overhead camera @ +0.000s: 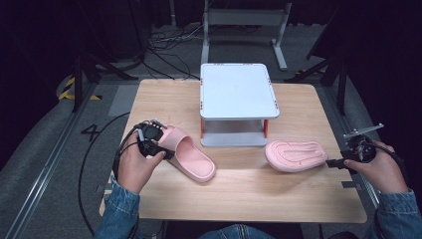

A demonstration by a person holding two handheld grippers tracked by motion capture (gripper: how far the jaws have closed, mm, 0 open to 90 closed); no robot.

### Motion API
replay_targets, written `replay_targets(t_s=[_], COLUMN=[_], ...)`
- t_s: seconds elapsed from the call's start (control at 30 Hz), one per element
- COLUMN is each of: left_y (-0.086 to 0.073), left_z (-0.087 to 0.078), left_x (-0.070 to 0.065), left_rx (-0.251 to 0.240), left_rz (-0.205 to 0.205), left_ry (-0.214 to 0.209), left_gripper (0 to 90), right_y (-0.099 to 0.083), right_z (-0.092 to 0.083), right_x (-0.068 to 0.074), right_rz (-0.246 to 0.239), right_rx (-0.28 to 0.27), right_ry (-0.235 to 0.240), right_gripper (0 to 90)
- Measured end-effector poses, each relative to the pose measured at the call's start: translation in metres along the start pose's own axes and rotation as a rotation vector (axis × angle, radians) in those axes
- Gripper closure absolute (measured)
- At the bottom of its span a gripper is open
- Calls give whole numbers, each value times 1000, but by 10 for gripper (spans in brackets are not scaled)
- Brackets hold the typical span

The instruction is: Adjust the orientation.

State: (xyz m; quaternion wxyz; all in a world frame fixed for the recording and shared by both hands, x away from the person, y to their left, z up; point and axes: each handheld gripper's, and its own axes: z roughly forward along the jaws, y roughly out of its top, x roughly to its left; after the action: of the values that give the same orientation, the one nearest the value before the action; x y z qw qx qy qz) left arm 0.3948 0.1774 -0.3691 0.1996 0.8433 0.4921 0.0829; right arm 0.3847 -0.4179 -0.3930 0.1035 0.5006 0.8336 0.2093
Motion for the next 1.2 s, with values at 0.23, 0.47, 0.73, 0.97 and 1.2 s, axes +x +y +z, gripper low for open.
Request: replay_targets(t_s=[0.23, 0.47, 0.73, 0.97, 1.2], left_y=[11, 16, 16, 16, 13], left_z=[25, 45, 61, 61, 53], left_x=[-12, -16, -16, -10, -8], left_rx=[26, 56, 80, 61, 44], left_rz=[28, 35, 23, 28, 46], left_ry=[52, 107, 197, 234, 235], left_gripper=[194, 193, 211, 311, 562], right_y=[-3, -4, -6, -5, -5], right_z=[1, 5, 10, 12, 11], right_x=[2, 2, 5, 7, 7], right_rz=[3, -2, 47, 36, 37], right_rx=[-8, -19, 12, 20, 16], right_ry=[13, 35, 70, 78, 80], right_gripper=[262, 289, 291, 297, 309])
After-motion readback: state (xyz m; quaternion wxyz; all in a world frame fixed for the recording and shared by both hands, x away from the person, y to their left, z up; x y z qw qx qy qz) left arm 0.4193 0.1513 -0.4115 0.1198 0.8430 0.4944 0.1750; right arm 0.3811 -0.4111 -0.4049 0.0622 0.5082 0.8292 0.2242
